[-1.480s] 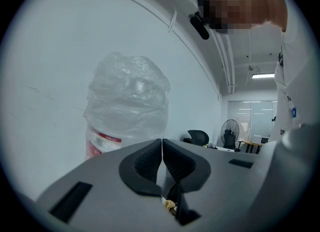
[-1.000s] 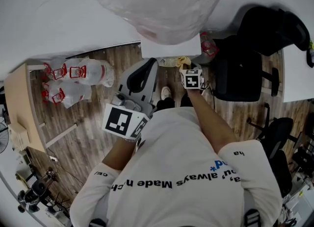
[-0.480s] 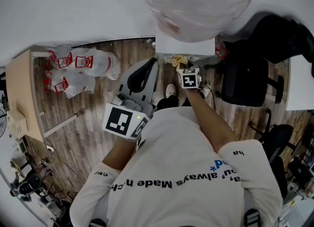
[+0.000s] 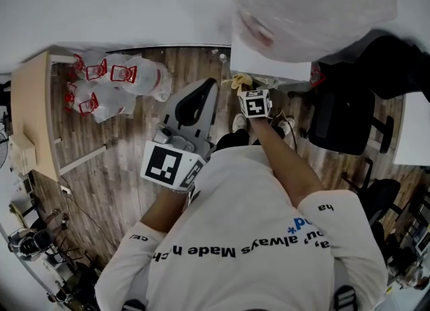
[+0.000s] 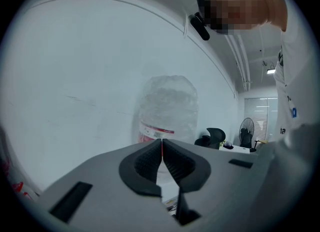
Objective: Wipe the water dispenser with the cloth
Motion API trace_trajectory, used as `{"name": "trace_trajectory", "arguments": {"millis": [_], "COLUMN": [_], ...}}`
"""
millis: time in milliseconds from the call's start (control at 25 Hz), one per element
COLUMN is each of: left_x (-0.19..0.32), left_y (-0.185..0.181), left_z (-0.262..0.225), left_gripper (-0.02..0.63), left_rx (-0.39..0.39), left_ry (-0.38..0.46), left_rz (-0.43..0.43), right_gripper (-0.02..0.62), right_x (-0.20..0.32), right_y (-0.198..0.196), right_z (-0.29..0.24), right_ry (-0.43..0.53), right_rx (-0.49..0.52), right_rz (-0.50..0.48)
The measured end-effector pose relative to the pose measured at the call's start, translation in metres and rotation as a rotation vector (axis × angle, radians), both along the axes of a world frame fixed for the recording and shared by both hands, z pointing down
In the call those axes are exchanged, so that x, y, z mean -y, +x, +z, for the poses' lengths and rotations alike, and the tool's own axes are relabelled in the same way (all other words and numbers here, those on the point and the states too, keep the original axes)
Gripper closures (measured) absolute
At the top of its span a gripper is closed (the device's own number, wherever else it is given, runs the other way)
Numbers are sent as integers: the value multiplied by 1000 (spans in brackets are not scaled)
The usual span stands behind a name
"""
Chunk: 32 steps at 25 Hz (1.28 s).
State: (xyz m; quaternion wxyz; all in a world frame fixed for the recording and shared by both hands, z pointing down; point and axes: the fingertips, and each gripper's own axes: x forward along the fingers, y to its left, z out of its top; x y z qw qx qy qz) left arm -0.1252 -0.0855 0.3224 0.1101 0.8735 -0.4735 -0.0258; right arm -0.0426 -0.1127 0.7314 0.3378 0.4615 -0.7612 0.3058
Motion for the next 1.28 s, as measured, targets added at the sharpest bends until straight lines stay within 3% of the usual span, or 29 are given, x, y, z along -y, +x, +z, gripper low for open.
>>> {"name": "trace_trajectory", "arguments": {"millis": [520, 1280], "left_x": [6, 10], "left_y": [-21, -6], "left_z": [0, 0], "left_gripper": [580, 580], "left_rx": [11, 1], "left_ry": [-3, 2], "left_rz": [-54, -15], "right_gripper": [537, 538], "right_x": [3, 9], "right_y": [-34, 6], "right_z": [26, 24], "right_ry": [-78, -65], "right_rx": [9, -25], "right_rz": [-71, 7]}}
